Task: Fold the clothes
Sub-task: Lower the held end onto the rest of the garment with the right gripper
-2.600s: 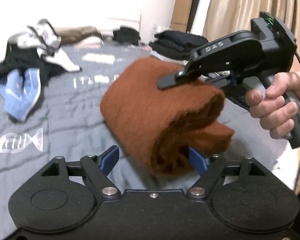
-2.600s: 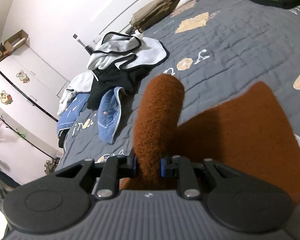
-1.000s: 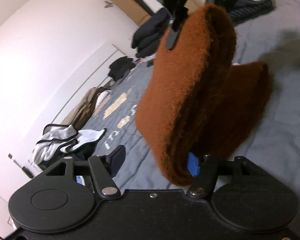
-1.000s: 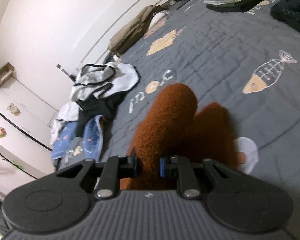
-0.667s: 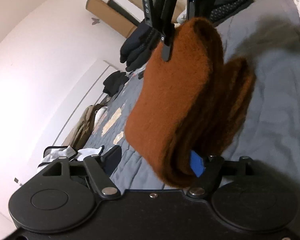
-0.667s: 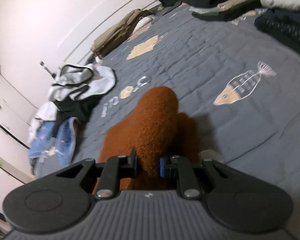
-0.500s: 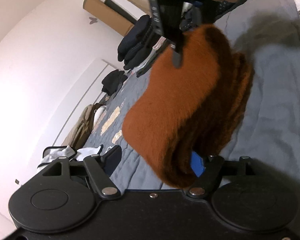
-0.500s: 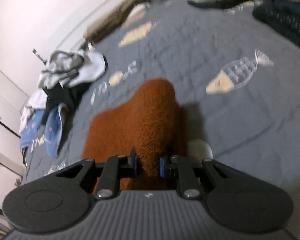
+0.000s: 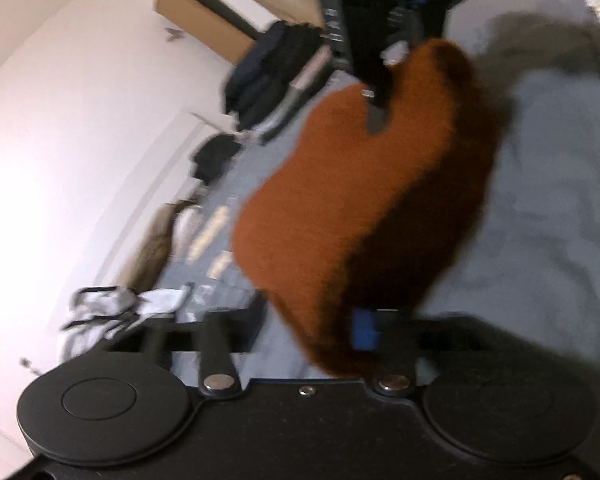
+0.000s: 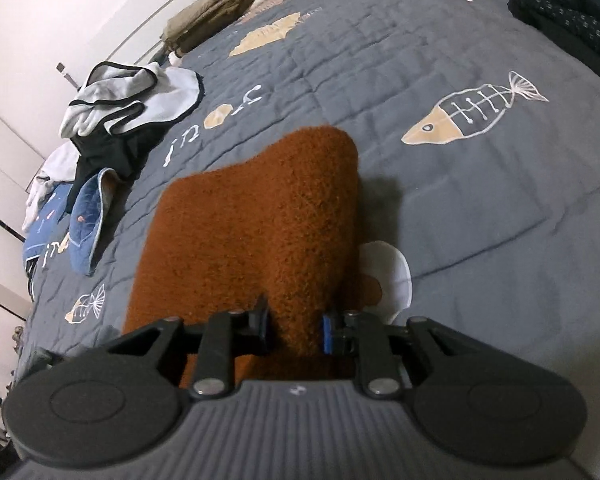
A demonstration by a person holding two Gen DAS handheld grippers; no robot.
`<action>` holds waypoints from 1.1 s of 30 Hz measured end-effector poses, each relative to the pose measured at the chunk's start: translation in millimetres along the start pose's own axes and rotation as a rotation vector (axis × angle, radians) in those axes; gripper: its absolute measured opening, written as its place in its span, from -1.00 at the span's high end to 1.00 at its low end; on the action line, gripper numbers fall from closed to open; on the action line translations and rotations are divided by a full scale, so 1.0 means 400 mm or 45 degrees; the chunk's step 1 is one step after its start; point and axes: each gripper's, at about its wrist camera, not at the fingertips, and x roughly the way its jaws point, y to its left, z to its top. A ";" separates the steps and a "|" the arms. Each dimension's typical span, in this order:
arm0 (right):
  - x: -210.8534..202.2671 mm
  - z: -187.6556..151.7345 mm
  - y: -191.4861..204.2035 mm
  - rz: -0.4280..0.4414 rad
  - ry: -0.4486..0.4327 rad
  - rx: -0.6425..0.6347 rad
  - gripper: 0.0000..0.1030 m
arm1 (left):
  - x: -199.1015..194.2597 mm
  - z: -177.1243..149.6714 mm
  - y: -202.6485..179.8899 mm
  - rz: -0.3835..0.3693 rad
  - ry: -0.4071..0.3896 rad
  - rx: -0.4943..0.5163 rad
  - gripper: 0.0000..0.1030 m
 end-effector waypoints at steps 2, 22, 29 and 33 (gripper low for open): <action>-0.003 0.002 -0.004 0.004 -0.005 0.010 0.57 | -0.003 -0.004 -0.011 0.003 -0.007 0.031 0.57; 0.073 -0.034 0.122 0.164 0.068 -0.069 0.54 | -0.093 -0.085 0.114 0.072 0.170 0.113 0.67; 0.124 -0.076 0.267 0.315 0.130 -0.185 0.54 | -0.189 -0.162 0.231 0.058 0.312 -0.045 0.68; 0.144 -0.101 0.325 0.327 0.215 -0.289 0.47 | -0.196 -0.226 0.255 -0.128 0.399 -0.183 0.52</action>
